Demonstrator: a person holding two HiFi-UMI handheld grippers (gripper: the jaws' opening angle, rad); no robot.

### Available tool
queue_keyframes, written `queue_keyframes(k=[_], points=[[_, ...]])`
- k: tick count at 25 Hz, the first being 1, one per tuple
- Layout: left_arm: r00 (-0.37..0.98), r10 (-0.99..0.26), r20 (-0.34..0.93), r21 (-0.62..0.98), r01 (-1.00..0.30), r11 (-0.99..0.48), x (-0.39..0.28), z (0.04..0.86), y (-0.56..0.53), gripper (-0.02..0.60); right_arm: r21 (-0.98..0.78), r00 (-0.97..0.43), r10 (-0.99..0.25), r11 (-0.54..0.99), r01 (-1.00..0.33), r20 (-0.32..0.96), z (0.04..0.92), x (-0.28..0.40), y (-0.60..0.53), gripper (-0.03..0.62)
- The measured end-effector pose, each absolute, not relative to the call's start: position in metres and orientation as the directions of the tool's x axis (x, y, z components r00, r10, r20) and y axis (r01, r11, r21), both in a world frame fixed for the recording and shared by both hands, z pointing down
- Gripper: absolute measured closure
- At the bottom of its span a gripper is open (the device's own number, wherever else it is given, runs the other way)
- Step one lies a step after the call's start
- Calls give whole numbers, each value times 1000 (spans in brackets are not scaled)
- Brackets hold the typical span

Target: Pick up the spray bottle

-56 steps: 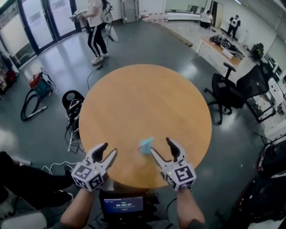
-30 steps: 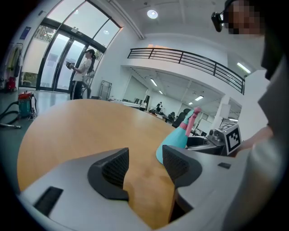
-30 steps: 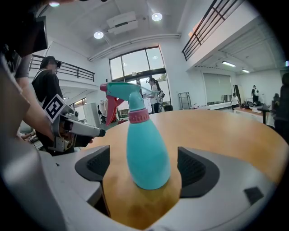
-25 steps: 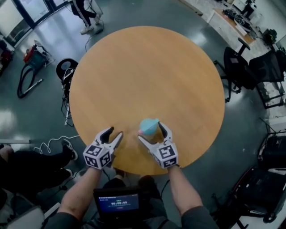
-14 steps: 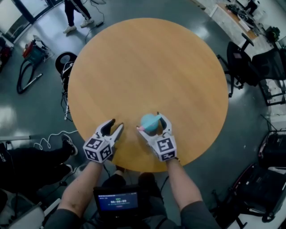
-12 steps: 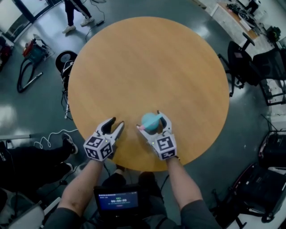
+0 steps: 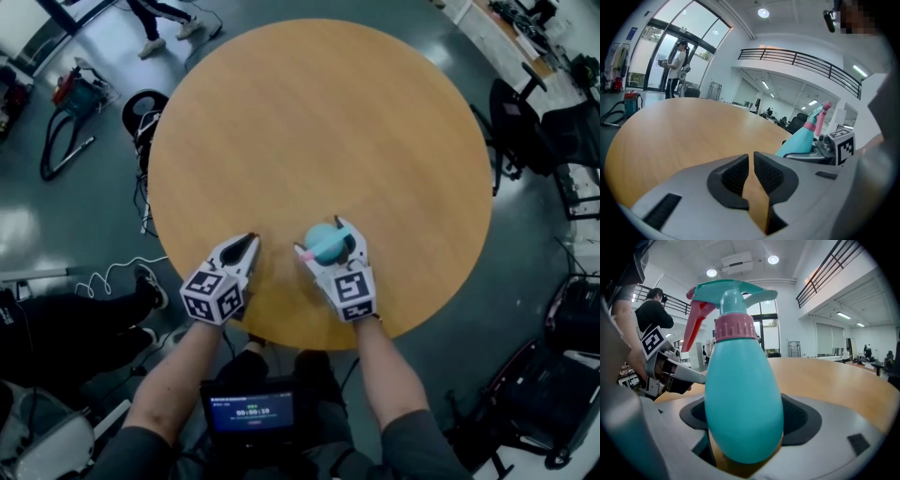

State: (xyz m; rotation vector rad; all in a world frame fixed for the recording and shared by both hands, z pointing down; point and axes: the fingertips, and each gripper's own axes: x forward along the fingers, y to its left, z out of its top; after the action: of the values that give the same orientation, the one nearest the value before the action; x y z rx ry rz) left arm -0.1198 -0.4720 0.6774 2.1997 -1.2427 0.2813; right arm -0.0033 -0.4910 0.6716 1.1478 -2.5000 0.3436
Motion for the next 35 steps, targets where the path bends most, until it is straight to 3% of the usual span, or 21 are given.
queue_keyframes(k=[8, 22, 35], points=[[565, -717, 408, 404, -816, -413, -117, 659, -475, 584, -93, -615, -674, 640, -763, 410, 658, -7, -491, 169], [587, -751, 302, 338, -803, -492, -111, 579, -475, 584, -81, -609, -726, 619, -781, 321, 555, 11, -487, 169], [594, -783, 185, 280, -796, -537, -111, 468, -477, 584, -53, -515, -825, 518, -854, 233, 439, 42, -474, 169]])
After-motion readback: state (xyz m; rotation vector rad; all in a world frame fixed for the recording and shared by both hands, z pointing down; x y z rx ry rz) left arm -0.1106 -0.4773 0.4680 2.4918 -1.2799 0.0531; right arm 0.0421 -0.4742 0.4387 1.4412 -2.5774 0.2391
